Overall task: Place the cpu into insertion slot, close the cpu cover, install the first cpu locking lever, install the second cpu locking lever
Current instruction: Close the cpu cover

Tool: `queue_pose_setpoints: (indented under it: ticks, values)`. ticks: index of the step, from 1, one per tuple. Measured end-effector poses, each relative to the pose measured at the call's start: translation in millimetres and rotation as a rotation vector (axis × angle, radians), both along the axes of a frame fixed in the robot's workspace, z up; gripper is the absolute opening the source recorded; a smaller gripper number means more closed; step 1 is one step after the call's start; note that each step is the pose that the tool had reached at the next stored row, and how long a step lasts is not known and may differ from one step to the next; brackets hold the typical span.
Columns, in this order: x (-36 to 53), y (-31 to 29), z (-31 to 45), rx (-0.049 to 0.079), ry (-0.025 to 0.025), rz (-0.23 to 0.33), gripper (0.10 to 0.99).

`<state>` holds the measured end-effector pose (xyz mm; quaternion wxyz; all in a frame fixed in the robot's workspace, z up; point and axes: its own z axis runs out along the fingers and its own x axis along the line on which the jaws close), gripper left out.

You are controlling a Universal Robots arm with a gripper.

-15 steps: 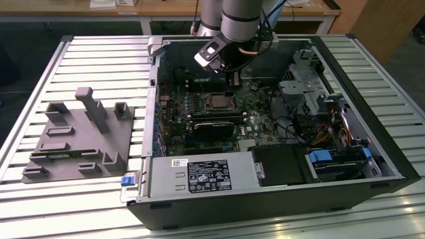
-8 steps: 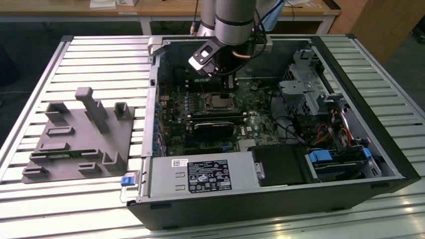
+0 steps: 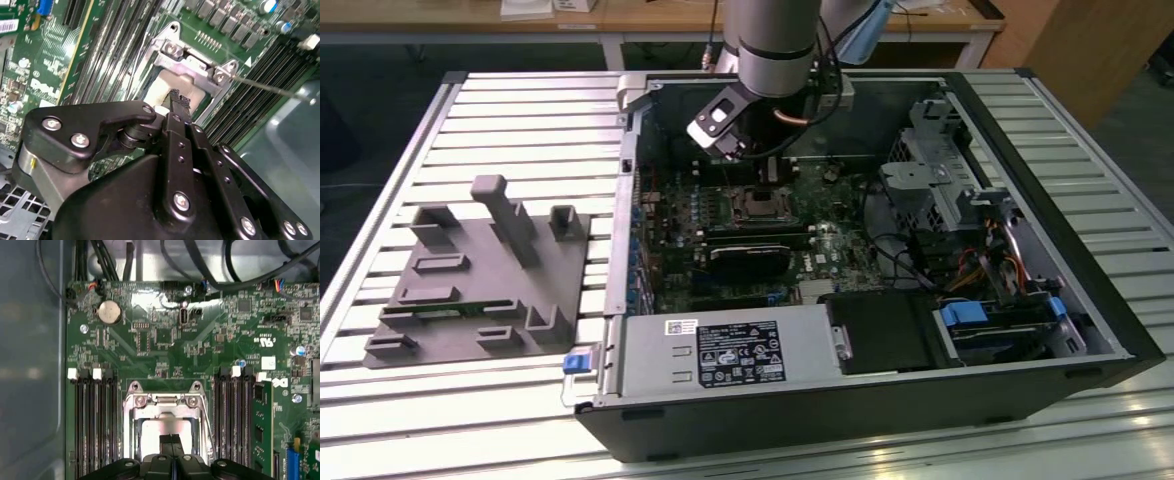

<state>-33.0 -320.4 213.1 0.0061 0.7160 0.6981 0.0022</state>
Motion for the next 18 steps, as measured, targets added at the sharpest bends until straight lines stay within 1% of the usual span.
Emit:
queue_pose_setpoints:
  ticks: [7, 11, 18]
  values:
    - [-0.9, 0.0, 0.0, 0.000, 0.0001, 0.008, 0.106]
    - [-0.9, 0.0, 0.0, 0.000, 0.0001, 0.061, 0.106]
    - [-0.9, 0.0, 0.0, 0.000, 0.0000, 0.186, 0.106]
